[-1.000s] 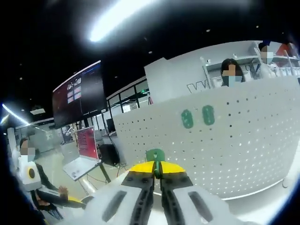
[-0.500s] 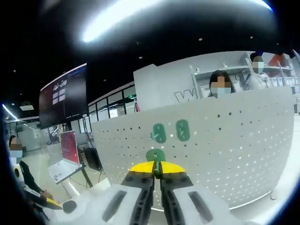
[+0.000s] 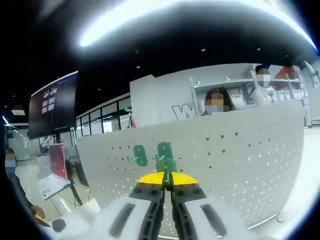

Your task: Insert the hook assembly into the mounting plate slot until the hook locks in place.

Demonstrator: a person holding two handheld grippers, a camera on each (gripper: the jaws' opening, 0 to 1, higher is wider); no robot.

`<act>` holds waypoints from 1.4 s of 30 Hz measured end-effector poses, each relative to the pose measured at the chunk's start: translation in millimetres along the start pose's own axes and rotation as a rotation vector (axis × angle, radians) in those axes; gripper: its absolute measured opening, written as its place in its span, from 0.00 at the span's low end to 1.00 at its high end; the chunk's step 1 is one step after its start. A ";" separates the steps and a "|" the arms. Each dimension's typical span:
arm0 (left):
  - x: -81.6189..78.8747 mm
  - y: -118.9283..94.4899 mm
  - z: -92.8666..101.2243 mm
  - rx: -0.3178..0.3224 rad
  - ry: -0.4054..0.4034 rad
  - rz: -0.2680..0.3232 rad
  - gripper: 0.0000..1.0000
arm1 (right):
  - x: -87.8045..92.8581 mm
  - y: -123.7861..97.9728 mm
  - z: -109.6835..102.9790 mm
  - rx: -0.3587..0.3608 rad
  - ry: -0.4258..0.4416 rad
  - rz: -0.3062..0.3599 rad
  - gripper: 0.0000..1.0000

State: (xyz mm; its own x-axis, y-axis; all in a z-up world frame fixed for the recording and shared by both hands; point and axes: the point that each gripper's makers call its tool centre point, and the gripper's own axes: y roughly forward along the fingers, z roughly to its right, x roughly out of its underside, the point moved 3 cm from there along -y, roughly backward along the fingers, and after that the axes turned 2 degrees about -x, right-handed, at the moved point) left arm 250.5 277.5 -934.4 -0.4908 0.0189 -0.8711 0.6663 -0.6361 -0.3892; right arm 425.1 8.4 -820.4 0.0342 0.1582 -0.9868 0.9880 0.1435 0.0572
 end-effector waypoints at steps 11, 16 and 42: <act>1.9 1.3 -4.2 -0.004 -0.008 -0.008 0.94 | -14.5 19.3 19.1 0.054 -0.002 0.041 0.00; 2.9 -0.2 -7.3 -0.013 -0.016 -0.013 0.93 | -19.2 20.0 24.5 0.083 0.006 0.061 0.00; 9.5 1.6 -13.6 -0.027 -0.028 -0.043 0.93 | -19.1 33.7 31.5 0.124 -0.020 0.079 0.00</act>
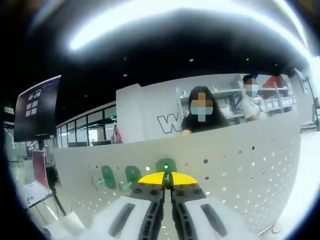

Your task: Insert the hook assembly into the mounting plate slot until the hook locks in place.

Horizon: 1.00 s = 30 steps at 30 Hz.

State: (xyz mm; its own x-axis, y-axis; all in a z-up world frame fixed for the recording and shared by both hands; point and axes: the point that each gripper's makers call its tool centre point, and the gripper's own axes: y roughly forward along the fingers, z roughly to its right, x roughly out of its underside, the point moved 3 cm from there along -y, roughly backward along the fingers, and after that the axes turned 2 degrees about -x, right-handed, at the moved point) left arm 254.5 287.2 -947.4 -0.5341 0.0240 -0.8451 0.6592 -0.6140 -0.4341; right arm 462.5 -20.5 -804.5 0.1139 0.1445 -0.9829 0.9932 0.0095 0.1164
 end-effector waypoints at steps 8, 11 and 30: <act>1.5 0.0 -1.0 -0.004 -0.005 -0.002 0.92 | 5.8 1.2 -1.5 0.013 -0.017 0.014 0.00; 1.7 -0.4 -2.1 -0.007 -0.007 -0.003 0.91 | 5.9 0.6 -2.5 0.021 -0.017 0.018 0.00; 22.0 -2.1 -9.3 -0.028 -0.015 -0.042 0.92 | 0.0 -1.6 1.0 0.001 -0.158 -0.033 0.11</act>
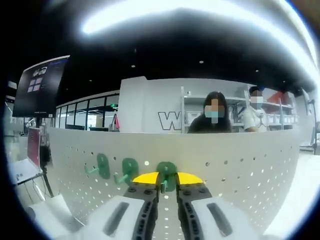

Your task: Insert the hook assembly into the mounting plate slot until the hook locks in place.

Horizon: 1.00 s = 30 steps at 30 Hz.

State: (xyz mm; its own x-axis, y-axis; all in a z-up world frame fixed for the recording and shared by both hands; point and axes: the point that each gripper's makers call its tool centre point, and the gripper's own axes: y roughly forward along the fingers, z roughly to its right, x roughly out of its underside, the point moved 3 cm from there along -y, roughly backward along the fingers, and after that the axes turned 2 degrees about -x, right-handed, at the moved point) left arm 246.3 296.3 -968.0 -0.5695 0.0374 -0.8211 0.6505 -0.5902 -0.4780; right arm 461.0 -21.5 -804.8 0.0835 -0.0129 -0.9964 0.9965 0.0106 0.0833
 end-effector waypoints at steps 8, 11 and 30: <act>-4.5 -2.6 0.3 -0.007 0.010 0.015 0.91 | -11.1 -11.5 -1.7 -0.018 0.014 0.024 0.14; -5.2 -5.4 3.0 0.004 0.009 0.025 0.90 | -15.0 -19.9 2.6 -0.013 0.021 0.025 0.14; -4.2 -31.7 18.5 0.000 0.067 0.041 0.89 | 41.5 -114.2 -3.6 -0.181 0.053 -0.181 0.17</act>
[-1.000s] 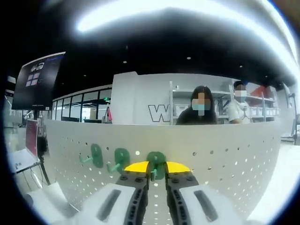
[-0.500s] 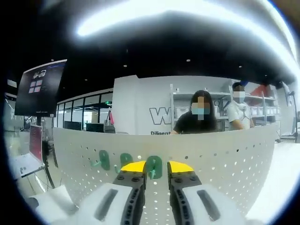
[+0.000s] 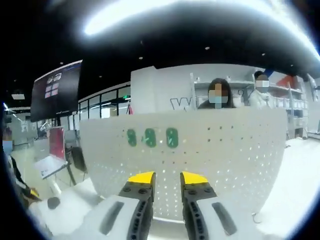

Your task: Insert the hook assembly into the mounting plate slot until the hook locks in place.

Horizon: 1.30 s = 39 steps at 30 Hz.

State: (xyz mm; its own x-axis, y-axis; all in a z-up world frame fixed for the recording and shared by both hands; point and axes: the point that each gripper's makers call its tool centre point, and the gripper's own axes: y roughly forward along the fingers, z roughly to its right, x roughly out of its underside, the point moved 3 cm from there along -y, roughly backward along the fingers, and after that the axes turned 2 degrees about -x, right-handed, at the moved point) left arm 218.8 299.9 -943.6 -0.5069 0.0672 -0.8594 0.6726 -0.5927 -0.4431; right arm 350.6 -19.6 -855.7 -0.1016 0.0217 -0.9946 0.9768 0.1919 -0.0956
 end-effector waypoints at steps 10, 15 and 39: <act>7.9 -11.9 8.5 -0.004 -0.008 -0.002 0.89 | 58.7 -37.8 -42.8 -0.155 -0.034 -0.167 0.17; 15.0 -15.4 10.0 -0.005 -0.023 -0.008 0.89 | 84.9 -54.2 -67.2 -0.240 -0.067 -0.247 0.17; 45.4 -19.8 5.5 -0.034 -0.083 -0.054 0.89 | 173.0 -85.7 -123.7 -0.518 -0.233 -0.523 0.18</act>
State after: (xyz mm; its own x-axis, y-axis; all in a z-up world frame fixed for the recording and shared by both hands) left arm 179.5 310.3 -972.4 -0.5847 0.0308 -0.8107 0.6606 -0.5619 -0.4978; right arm 226.0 89.0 -1014.6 -0.4267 -0.3943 -0.8139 0.5939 0.5565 -0.5810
